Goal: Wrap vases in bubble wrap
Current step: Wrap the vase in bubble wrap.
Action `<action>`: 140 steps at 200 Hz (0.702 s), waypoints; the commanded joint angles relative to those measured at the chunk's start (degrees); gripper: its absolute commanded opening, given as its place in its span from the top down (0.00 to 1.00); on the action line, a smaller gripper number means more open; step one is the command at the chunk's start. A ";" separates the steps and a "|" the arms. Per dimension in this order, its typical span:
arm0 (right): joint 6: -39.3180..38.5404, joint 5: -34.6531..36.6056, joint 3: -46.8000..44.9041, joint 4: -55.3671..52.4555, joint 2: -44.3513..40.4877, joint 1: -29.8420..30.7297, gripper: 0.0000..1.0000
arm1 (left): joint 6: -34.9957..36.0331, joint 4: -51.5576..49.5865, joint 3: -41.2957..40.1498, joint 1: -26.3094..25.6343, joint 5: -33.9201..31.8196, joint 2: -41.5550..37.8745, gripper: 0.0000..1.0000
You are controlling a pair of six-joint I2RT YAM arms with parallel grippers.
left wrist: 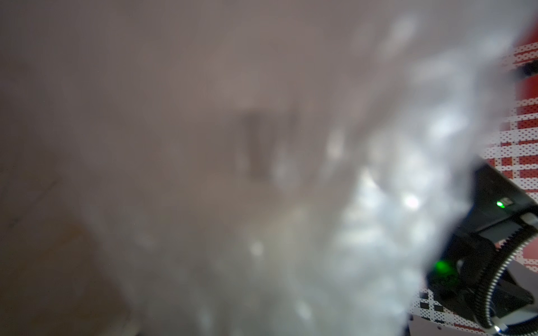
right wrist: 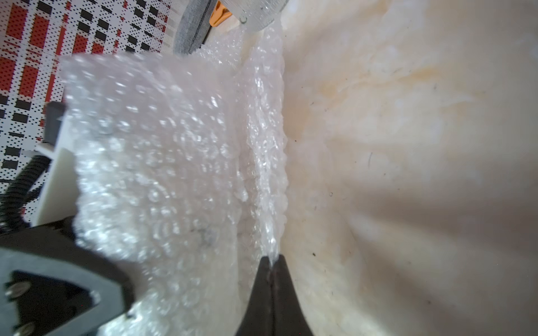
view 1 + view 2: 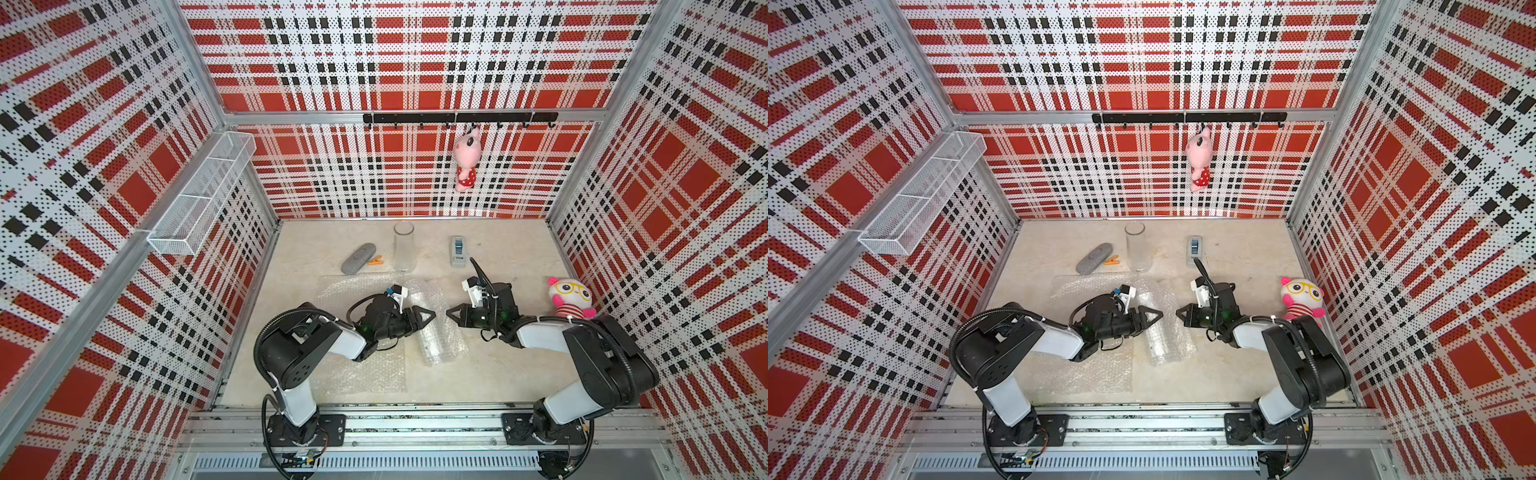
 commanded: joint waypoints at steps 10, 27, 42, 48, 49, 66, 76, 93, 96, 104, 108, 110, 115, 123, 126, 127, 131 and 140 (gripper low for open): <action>-1.13 0.05 -1.41 -2.33 -2.07 -0.26 1.00 | 2.13 -1.81 1.18 0.19 -1.99 1.46 0.70; -0.30 -1.96 -1.58 -1.05 -1.33 -0.25 1.00 | 2.08 -2.18 2.18 -0.21 -2.26 2.38 0.69; 0.32 -3.12 -1.53 0.13 -0.49 -0.24 1.00 | 2.29 -2.75 3.11 -0.59 -2.38 3.12 0.69; 0.43 -3.46 -1.41 0.36 -0.18 -0.25 1.00 | 2.43 -3.10 3.48 -0.69 -2.33 3.46 0.69; 0.48 -3.50 -1.44 0.37 -0.10 -0.25 1.00 | 2.45 -3.18 3.55 -0.70 -2.31 3.55 0.69; 0.63 -3.76 -1.14 0.22 -0.23 -0.25 1.00 | 2.98 -5.22 4.44 -0.70 -2.53 3.92 0.66; 0.59 -3.14 -0.77 -1.04 -0.93 -0.29 1.00 | 3.97 -7.30 5.21 -0.64 -2.84 3.78 0.60; 0.09 -1.55 0.26 -4.45 -2.62 -0.25 1.00 | 6.29 -12.65 6.78 -0.36 -4.21 2.77 0.36; -0.14 -1.24 0.56 -5.34 -3.08 -0.25 1.00 | 6.74 -13.36 7.10 -0.23 -4.54 2.55 0.33; -0.41 -0.60 1.12 -6.91 -3.72 -0.25 1.00 | 7.98 -16.37 7.93 -0.09 -5.27 2.00 0.28; -0.71 -0.49 1.45 -7.61 -4.07 -0.25 1.00 | 8.55 -17.59 8.33 -0.01 -5.55 1.85 0.24; -0.85 -0.47 1.60 -7.84 -4.25 -0.25 1.00 | 8.78 -18.22 8.54 0.06 -5.71 1.81 0.22; -1.11 -0.46 1.90 -8.46 -4.58 -0.25 1.00 | 9.41 -19.60 9.01 0.15 -5.99 1.61 0.16; -1.15 -0.42 2.06 -9.05 -5.05 -0.25 1.00 | 10.25 -21.99 9.91 0.18 -6.50 1.62 0.09; -1.14 -0.52 2.11 -9.04 -5.25 -0.25 1.00 | 10.70 -22.95 10.29 0.18 -6.69 1.70 0.08; -1.13 -0.54 2.13 -8.99 -5.28 -0.25 1.00 | 10.85 -23.12 10.43 0.18 -6.73 1.71 0.07; -1.13 -0.63 2.14 -9.04 -5.43 -0.21 1.00 | 11.38 -24.34 10.83 0.18 -6.90 1.70 0.05; -1.00 -0.78 2.11 -9.11 -5.64 -0.25 1.00 | 12.49 -26.34 11.55 0.18 -7.17 1.64 0.00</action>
